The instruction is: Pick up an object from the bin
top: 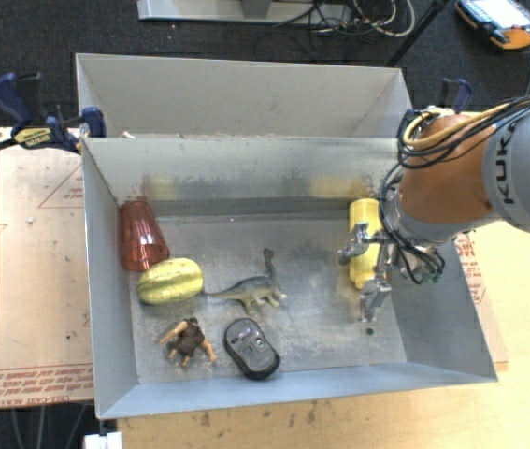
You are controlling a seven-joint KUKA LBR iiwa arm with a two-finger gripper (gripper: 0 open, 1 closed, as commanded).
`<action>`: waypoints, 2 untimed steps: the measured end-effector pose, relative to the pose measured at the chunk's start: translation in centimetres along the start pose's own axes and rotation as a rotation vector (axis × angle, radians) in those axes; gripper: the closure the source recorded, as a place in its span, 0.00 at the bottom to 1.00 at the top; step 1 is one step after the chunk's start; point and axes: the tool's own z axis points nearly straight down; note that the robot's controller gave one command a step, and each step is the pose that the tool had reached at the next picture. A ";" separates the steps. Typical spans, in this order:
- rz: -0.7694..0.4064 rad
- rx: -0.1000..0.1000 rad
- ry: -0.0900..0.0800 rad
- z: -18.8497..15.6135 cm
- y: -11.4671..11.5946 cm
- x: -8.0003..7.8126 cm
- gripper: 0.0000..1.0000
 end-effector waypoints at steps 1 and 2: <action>0.013 0.001 0.001 0.2 -0.9 0.6 0.00; -0.131 0.003 0.003 -0.4 0.1 1.4 0.00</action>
Offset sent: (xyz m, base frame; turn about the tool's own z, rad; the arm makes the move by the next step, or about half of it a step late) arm -0.0307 0.0271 0.0161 -0.3710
